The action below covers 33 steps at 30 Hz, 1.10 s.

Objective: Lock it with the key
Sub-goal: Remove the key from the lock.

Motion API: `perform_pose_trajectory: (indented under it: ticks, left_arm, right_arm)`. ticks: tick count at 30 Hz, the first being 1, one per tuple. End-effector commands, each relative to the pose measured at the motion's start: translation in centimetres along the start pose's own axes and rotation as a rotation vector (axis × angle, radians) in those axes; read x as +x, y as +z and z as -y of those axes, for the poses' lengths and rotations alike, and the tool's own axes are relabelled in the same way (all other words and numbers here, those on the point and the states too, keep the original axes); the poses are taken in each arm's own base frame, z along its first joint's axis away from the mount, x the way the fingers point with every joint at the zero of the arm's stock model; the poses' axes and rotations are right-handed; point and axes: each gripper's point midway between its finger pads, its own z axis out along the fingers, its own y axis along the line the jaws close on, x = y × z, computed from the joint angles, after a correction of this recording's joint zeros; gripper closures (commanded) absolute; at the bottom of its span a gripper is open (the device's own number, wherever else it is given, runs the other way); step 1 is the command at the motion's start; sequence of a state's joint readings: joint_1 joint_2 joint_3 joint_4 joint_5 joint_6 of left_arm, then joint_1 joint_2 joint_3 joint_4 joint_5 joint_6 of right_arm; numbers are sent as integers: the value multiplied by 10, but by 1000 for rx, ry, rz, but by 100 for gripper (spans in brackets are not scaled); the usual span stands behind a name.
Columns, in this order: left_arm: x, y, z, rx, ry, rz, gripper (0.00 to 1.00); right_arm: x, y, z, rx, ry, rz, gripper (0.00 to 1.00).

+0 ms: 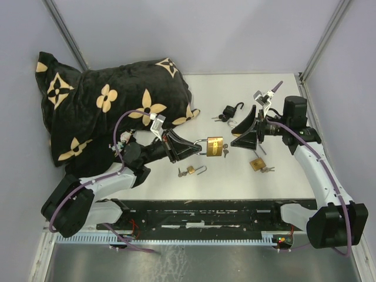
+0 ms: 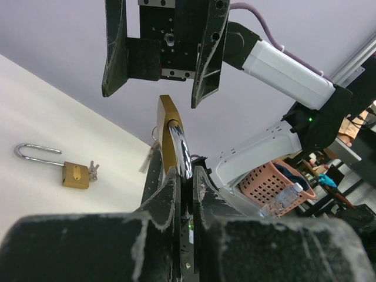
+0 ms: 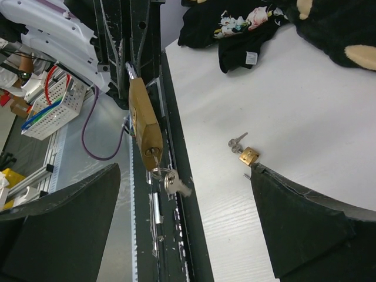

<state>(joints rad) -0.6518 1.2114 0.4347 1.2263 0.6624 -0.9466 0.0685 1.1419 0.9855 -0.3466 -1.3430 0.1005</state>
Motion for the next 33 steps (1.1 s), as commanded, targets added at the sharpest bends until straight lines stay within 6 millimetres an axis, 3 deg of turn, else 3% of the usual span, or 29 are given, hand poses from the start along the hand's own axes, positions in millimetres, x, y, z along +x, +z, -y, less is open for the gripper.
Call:
perform_pose_trajectory:
  ticks: [1, 16, 25, 33]
  left_arm:
    - [-37, 6, 35, 137, 57, 135, 97]
    - [-43, 2, 29, 104, 65, 208, 97]
    - [-45, 3, 22, 45, 108, 201, 97]
    - [-42, 7, 23, 70, 86, 184, 97]
  right_arm:
    - [0, 5, -1, 9, 1, -4, 1]
    - [-4, 8, 7, 79, 74, 22, 6]
    - [5, 17, 17, 106, 134, 6, 13]
    - [10, 31, 1, 20, 114, -28, 23]
